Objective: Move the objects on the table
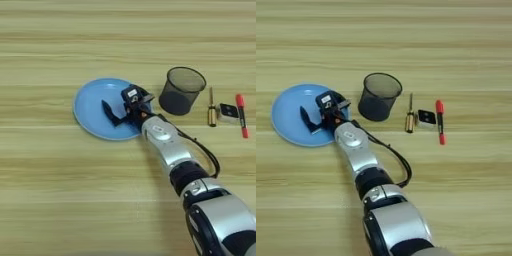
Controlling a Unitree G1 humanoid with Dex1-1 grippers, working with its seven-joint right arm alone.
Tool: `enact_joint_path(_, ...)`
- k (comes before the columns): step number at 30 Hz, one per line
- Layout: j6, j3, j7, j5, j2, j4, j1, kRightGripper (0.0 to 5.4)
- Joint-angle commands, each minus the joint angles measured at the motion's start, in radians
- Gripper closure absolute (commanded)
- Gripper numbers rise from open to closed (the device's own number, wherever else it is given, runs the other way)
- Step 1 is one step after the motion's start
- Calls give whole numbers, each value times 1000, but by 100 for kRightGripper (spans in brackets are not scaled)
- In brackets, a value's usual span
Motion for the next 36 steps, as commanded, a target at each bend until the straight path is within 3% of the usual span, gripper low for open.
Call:
enact_joint_path(1, 10, -15, -19, -8, -39, -11, -18, 5)
enact_joint_path(22, 6, -33, -20, -5, -66, -20, -8, 5)
enact_joint_path(36, 19, -22, -37, -5, -27, -194, -22, 5)
